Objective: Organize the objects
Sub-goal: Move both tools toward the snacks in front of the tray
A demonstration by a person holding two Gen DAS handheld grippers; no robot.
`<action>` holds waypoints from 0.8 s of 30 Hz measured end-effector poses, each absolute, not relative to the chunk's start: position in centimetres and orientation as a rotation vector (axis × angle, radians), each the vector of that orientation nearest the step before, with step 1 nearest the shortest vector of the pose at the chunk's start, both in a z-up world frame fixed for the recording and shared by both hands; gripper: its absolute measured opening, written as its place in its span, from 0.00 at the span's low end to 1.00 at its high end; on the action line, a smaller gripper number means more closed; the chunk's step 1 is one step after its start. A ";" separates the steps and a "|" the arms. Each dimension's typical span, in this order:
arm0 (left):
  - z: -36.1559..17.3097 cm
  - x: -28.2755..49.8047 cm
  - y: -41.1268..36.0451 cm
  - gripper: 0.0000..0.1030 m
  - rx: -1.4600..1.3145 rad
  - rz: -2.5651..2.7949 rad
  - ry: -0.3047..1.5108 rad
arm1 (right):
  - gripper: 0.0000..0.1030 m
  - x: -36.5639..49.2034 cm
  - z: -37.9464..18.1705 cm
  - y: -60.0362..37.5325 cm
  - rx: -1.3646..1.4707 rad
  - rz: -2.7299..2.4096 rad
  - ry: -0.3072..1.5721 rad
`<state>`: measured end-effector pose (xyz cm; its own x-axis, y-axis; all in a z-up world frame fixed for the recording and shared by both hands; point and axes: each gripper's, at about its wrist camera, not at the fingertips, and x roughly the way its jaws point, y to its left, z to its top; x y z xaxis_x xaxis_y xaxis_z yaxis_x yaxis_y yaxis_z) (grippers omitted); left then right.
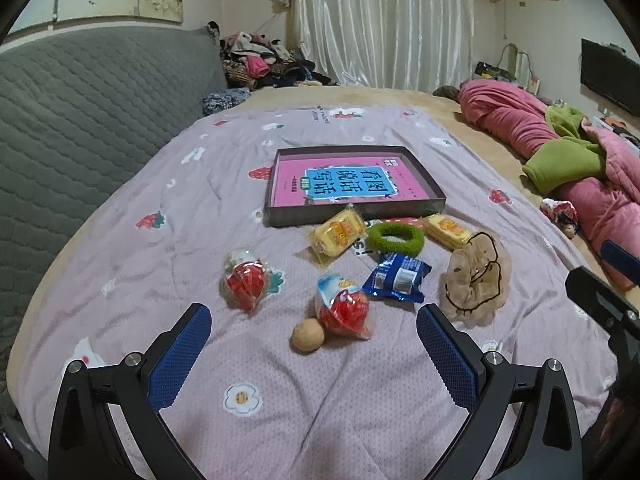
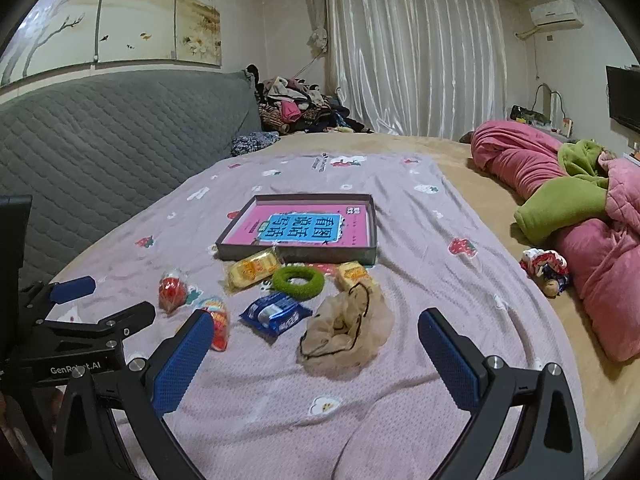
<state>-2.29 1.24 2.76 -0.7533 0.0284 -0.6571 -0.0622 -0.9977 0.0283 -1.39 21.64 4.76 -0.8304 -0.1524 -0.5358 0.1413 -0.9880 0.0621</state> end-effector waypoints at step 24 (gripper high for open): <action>-4.1 -10.3 3.2 0.99 -1.371 2.768 0.038 | 1.00 -9.8 -1.1 22.5 1.125 -2.820 0.027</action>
<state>-10.30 3.17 -4.09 -0.6046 0.0362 -0.7957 -0.0580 -0.9983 -0.0013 -9.79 22.50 -1.07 -0.7207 -0.0915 -0.6872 0.1047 -0.9942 0.0226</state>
